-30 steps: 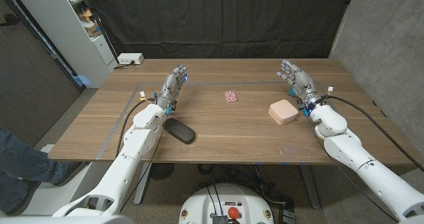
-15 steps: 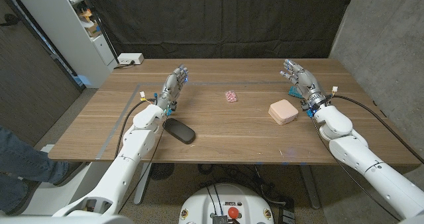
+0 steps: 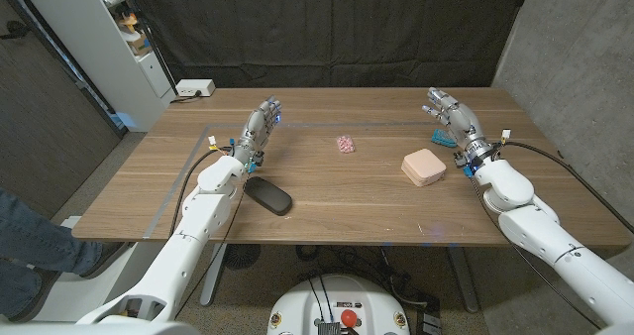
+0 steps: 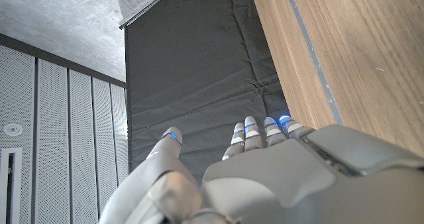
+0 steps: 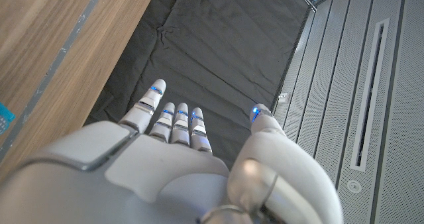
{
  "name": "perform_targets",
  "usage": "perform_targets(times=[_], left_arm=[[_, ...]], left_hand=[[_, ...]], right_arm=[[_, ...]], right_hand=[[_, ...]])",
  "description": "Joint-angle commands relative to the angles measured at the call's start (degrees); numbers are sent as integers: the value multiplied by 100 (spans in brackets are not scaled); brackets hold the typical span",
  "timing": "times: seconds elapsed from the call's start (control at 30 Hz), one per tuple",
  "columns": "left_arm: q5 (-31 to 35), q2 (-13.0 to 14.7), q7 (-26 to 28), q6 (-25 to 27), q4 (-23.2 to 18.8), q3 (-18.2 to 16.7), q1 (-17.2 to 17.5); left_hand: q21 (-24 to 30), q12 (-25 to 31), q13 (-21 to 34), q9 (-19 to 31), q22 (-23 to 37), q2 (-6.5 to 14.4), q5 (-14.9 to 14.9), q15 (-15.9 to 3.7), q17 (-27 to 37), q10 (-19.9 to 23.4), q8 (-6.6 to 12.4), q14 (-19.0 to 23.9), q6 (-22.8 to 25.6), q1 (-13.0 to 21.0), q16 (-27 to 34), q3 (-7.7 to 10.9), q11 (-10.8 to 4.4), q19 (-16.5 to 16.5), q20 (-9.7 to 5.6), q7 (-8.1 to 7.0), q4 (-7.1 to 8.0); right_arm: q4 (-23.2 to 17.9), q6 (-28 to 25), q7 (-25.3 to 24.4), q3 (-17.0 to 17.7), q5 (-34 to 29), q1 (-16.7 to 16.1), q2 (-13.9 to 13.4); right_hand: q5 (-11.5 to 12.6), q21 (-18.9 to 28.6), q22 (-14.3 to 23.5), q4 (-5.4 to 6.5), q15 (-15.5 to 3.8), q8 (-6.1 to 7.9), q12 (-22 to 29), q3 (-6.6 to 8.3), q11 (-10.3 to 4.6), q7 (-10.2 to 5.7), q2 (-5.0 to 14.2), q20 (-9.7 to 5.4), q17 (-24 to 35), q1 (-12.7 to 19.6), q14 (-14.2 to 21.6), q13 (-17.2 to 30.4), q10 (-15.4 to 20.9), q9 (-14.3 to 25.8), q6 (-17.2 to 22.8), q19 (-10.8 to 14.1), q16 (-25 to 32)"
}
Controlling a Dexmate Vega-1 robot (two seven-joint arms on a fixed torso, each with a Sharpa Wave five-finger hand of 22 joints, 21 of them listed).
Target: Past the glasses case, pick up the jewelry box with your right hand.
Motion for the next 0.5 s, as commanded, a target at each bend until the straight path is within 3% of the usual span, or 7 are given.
perform_targets(times=[0.03, 0.5], left_arm=[[-6, -25, -7, -52, 75, 17, -31], [-6, -14, -9, -81, 78, 5, -22]], left_hand=[[19, 37, 21, 11, 24, 54, -19, 46, 20, -19, 31, -8, 10, 17, 28, 1, 48, -18, 29, 59, -46], [19, 35, 21, 11, 24, 64, -20, 40, 21, -25, 32, -7, 16, 20, 29, -5, 55, -22, 30, 58, -59]], right_arm=[[-143, 90, -171, 130, -340, -183, -176], [-296, 138, -359, 251, -676, -340, -282]], right_hand=[[12, -37, 24, -28, -5, 37, 31, 6, -19, -38, -16, 2, 3, 70, -29, 13, 10, 5, 13, -30, 34], [14, -59, 24, -48, -9, 27, -8, 4, -43, -48, -17, 0, -18, 79, -70, 12, -117, 4, -18, -65, 21]])
